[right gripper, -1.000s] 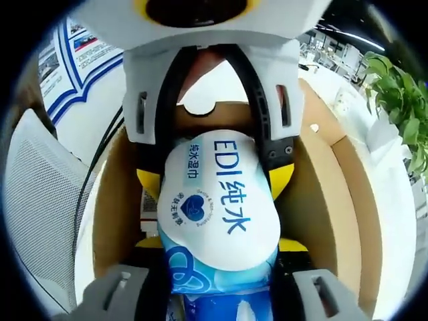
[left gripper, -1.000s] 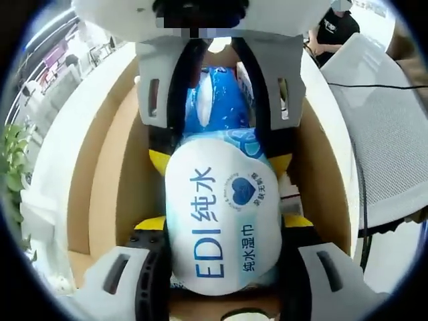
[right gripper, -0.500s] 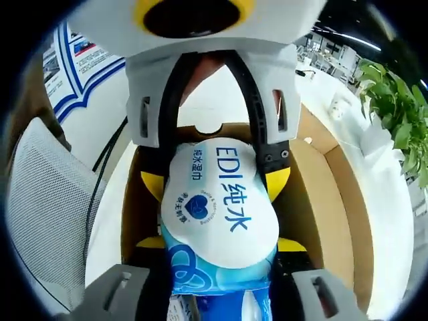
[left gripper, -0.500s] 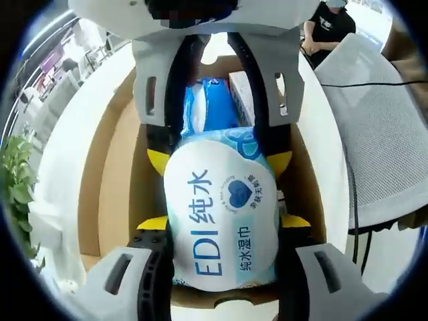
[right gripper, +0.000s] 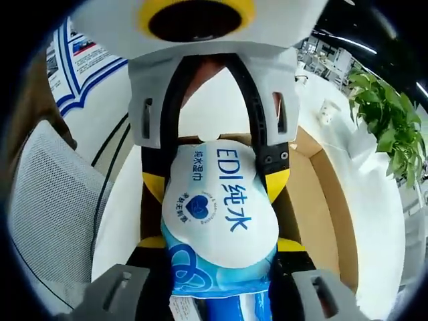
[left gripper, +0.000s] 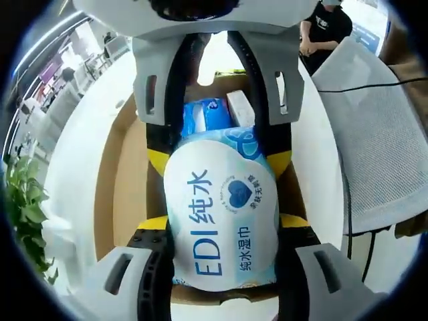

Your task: Operate the shoe box by opening the lid, removing the specified soft item, and placing it in the target area until the item is outside and the box remains undamaged.

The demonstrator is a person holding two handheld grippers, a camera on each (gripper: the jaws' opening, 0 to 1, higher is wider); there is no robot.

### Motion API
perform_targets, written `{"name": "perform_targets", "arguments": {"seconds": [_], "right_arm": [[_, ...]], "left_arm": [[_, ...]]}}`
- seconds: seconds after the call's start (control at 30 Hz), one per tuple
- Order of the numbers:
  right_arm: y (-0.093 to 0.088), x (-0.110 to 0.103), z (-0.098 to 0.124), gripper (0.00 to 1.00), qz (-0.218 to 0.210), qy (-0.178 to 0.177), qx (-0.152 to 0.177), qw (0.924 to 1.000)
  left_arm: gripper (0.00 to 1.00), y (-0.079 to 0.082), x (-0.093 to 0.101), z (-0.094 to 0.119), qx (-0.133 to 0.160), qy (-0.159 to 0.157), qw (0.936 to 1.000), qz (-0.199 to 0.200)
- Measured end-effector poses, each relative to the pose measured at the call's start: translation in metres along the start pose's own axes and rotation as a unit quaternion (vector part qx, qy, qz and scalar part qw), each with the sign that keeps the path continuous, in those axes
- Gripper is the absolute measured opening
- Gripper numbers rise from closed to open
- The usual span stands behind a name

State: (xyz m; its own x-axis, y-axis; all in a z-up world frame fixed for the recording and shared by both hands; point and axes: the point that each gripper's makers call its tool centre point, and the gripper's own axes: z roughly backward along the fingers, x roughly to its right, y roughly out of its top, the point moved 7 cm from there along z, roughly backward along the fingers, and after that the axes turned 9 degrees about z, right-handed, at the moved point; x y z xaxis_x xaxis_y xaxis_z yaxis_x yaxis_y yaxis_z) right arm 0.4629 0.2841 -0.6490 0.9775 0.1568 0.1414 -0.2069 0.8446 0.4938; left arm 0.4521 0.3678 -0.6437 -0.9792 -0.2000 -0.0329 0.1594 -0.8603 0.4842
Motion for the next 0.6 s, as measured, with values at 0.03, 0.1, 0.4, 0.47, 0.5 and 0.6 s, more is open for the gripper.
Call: {"name": "perform_targets", "arguments": {"seconds": [0.03, 0.1, 0.4, 0.47, 0.5, 0.6], "right_arm": [[-0.001, 0.0, 0.002, 0.55, 0.0, -0.002, -0.001, 1.0], [-0.002, -0.001, 0.006, 0.55, -0.001, -0.006, -0.001, 1.0], [-0.009, -0.009, 0.025, 0.55, -0.011, -0.025, 0.001, 0.9996], [-0.012, -0.01, 0.03, 0.55, -0.015, -0.031, 0.002, 0.9994], [-0.014, -0.012, 0.033, 0.55, -0.018, -0.035, 0.003, 0.9992], [-0.02, -0.015, 0.04, 0.55, -0.024, -0.044, 0.004, 0.9987]], "left_arm": [[0.59, 0.002, 0.0, 0.001, 0.0, 0.001, 1.0, -0.002], [0.59, 0.006, 0.001, 0.002, 0.001, 0.002, 1.0, -0.006], [0.59, 0.026, 0.006, 0.004, -0.003, 0.001, 0.9996, -0.028], [0.59, 0.032, 0.008, 0.005, -0.003, 0.001, 0.9994, -0.034], [0.59, 0.036, 0.009, 0.005, -0.004, 0.0, 0.9992, -0.039], [0.59, 0.046, 0.012, 0.004, -0.005, -0.001, 0.9988, -0.049]]}}
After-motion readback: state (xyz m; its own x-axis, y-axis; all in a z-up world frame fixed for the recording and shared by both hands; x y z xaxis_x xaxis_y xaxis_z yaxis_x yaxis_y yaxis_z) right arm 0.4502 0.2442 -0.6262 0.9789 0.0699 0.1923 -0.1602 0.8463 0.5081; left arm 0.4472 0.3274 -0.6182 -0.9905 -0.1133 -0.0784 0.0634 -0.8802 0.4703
